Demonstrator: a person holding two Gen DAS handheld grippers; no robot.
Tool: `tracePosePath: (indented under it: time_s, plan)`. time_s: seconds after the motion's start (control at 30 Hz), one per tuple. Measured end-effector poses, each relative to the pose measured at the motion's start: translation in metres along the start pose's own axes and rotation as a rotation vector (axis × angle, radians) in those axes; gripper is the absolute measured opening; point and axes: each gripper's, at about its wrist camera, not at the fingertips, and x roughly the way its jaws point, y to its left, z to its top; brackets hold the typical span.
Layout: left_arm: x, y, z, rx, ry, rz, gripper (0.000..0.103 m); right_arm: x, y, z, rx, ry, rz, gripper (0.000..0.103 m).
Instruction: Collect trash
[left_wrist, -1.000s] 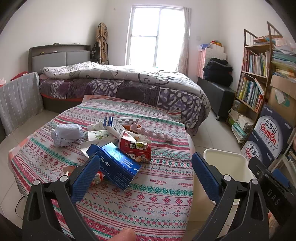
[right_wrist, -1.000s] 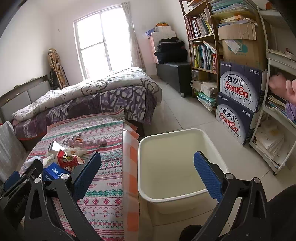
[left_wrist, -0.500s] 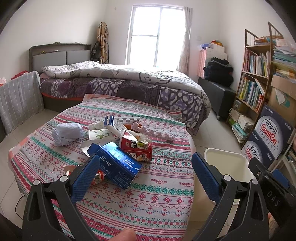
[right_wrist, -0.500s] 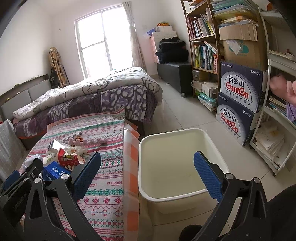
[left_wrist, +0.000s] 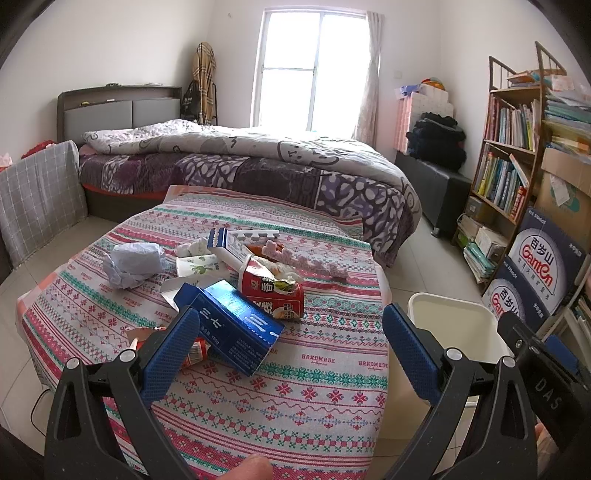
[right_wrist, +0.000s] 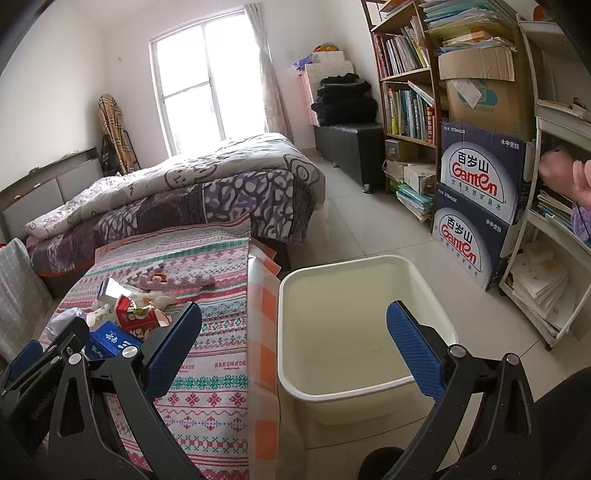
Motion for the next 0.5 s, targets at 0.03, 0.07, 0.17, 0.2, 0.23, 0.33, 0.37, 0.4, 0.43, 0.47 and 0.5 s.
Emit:
tracePosePath:
  time_s: [0.03, 0.07, 0.17, 0.2, 0.23, 0.33, 0.37, 0.4, 0.43, 0.47, 0.5]
  plan:
    - [0.0005, 0.0003, -0.0008, -0.001, 0.001, 0.000, 0.096, -0.0001, 0.0002, -0.0003, 0.000, 0.000, 0.000, 0.096]
    - [0.0008, 0.0007, -0.0014, -0.002, 0.002, 0.001, 0.096, 0.0001, 0.0002, -0.0002, 0.000, 0.001, -0.001, 0.096]
    - [0.0014, 0.0013, -0.0025, -0.004, 0.005, 0.001, 0.096, -0.0003, 0.0005, -0.0005, -0.001, -0.001, -0.001, 0.096]
    - [0.0014, 0.0011, -0.0025, -0.003, 0.004, 0.001, 0.096, 0.0001, 0.0002, -0.0001, -0.001, 0.000, -0.001, 0.096]
    - [0.0015, 0.0013, -0.0028, -0.003, 0.005, 0.002, 0.096, 0.0000, 0.0005, -0.0004, -0.002, 0.000, -0.001, 0.096]
    - [0.0020, 0.0016, -0.0033, -0.003, 0.006, 0.002, 0.096, 0.0000, 0.0002, -0.0003, 0.000, 0.002, -0.001, 0.096]
    - [0.0020, 0.0015, -0.0031, -0.002, 0.006, 0.002, 0.096, -0.0001, 0.0002, -0.0003, 0.000, 0.001, 0.000, 0.096]
    - [0.0021, 0.0015, -0.0031, -0.002, 0.007, 0.003, 0.096, 0.0001, 0.0002, -0.0002, 0.000, 0.000, -0.001, 0.096]
    - [0.0021, 0.0017, -0.0033, -0.002, 0.008, 0.002, 0.096, -0.0003, 0.0005, -0.0005, 0.000, 0.000, 0.000, 0.096]
    - [0.0027, 0.0018, -0.0038, -0.002, 0.012, 0.003, 0.096, -0.0002, 0.0008, -0.0004, 0.000, 0.000, 0.000, 0.096]
    - [0.0031, 0.0027, -0.0037, -0.003, 0.017, 0.005, 0.096, 0.0003, 0.0004, 0.0001, 0.000, 0.002, 0.001, 0.096]
